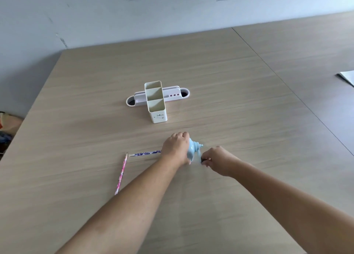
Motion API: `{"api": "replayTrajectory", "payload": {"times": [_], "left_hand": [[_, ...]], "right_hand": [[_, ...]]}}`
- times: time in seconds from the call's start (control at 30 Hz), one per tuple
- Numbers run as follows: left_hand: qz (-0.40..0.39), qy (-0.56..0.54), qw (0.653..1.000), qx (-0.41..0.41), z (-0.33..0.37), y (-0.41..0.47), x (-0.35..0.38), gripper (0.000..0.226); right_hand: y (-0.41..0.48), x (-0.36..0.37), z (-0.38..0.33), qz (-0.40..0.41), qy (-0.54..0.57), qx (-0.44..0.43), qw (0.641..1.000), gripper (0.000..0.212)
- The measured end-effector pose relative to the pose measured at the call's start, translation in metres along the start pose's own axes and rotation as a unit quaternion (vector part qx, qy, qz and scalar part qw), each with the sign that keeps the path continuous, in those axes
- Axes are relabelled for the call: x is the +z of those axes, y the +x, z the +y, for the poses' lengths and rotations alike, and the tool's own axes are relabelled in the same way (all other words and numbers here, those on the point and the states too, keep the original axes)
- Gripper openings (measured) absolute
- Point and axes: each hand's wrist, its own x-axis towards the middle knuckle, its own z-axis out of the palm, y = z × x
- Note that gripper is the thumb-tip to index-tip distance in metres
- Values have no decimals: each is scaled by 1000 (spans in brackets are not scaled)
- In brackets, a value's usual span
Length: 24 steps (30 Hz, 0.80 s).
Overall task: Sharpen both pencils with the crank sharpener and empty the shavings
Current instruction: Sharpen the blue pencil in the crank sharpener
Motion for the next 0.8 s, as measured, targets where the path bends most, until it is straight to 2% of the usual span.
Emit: {"api": "replayTrajectory", "payload": {"times": [0.1, 0.2, 0.37, 0.5, 0.53, 0.63, 0.7, 0.8], "left_hand": [[22, 11, 999, 31, 0, -2, 4, 65], [27, 6, 999, 39, 2, -4, 8, 70], [27, -16, 1000, 4, 3, -2, 9, 69], [30, -19, 999, 0, 4, 0, 11, 69], [35, -11, 999, 7, 3, 0, 11, 68], [33, 5, 999, 27, 3, -2, 8, 70], [21, 6, 999, 23, 5, -3, 8, 72], [21, -14, 1000, 7, 5, -3, 6, 67]], "right_hand": [[7, -31, 3, 49, -15, -32, 998, 21], [38, -50, 5, 91, -42, -26, 995, 23], [55, -8, 11, 27, -62, 30, 997, 19], [9, -3, 18, -35, -34, -30, 998, 18], [6, -16, 17, -32, -19, -42, 998, 17], [32, -52, 15, 59, -8, -65, 996, 16], [55, -52, 13, 76, -17, -29, 997, 20], [65, -18, 11, 28, -56, 33, 998, 23]]}}
